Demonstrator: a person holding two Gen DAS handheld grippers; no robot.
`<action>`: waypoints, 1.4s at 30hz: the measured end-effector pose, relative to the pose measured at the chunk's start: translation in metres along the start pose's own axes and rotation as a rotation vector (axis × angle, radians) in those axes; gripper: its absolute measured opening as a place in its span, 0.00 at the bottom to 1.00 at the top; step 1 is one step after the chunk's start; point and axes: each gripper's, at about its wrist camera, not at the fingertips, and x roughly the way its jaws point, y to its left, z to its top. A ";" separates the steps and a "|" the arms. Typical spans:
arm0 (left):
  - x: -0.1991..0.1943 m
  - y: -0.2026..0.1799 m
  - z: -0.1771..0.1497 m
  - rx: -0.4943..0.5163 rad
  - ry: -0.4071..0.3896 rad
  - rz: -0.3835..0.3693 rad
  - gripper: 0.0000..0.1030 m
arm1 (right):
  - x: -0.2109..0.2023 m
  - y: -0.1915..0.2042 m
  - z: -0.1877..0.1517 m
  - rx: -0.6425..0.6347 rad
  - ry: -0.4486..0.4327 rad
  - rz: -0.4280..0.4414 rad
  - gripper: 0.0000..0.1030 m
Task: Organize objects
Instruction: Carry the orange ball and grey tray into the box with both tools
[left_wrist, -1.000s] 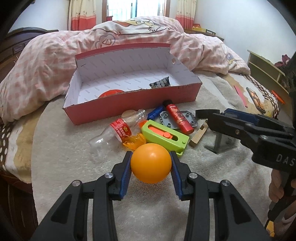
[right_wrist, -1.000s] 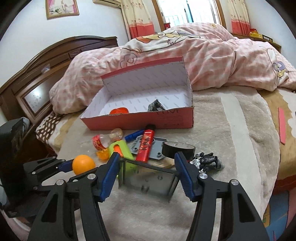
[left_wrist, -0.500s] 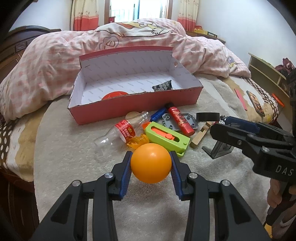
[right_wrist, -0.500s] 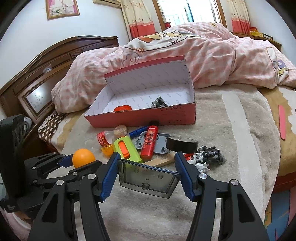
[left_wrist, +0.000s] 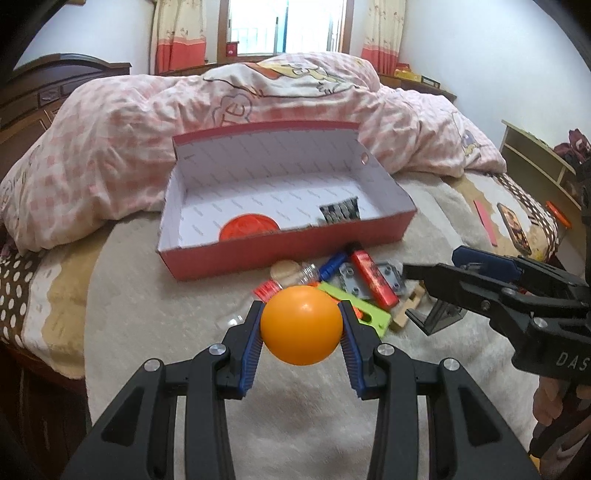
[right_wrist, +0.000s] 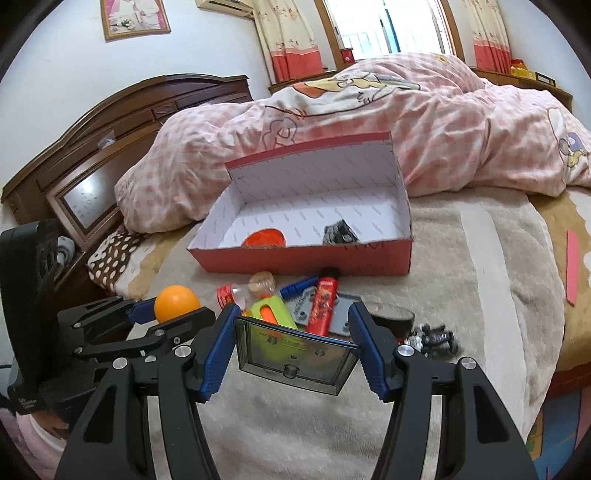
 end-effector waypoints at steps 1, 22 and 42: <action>0.000 0.001 0.003 0.000 -0.002 0.003 0.38 | 0.000 0.001 0.002 -0.003 -0.001 0.002 0.60; 0.018 0.017 0.052 0.005 -0.017 0.031 0.38 | 0.019 0.004 0.050 -0.051 0.001 0.027 0.60; 0.059 0.038 0.089 -0.012 0.002 0.069 0.38 | 0.063 0.000 0.093 -0.069 0.025 0.007 0.60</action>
